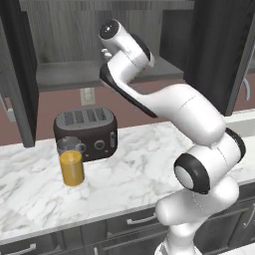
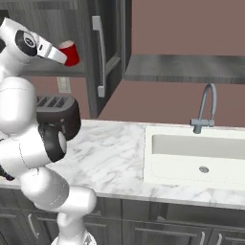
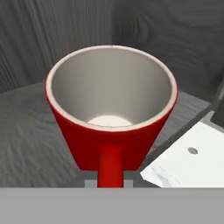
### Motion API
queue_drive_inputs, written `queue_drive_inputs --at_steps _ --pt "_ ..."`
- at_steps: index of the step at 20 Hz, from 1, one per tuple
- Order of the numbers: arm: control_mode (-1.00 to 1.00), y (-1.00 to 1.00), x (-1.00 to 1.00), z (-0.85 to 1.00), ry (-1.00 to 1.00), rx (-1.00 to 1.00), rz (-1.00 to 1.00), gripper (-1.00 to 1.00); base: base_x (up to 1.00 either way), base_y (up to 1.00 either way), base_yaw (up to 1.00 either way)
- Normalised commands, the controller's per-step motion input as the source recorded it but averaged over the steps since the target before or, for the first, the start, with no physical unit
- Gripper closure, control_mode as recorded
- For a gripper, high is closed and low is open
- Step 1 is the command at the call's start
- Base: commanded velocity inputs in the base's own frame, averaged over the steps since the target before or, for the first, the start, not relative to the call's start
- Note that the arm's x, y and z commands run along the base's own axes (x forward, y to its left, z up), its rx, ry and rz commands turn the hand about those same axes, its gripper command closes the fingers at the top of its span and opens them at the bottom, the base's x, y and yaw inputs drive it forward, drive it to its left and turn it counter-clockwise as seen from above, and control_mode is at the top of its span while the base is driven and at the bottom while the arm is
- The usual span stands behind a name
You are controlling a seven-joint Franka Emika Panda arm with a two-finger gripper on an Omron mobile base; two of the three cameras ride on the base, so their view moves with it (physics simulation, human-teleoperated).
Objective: There is a tray on the dining counter. Grab the cup, mug, and pitcher and place them on the tray. The pitcher may be placed next to the tray if it cannot fit the tray.
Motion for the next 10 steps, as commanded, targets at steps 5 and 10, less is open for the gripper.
queue_drive_inputs --at_steps 5,10 --pt "-1.0 0.07 -1.0 0.0 -0.19 0.0 0.0 1.0 0.0 0.0 0.0" --pt "-1.0 0.17 -1.0 0.02 -0.02 0.0 0.0 1.0 0.0 0.0 0.0"
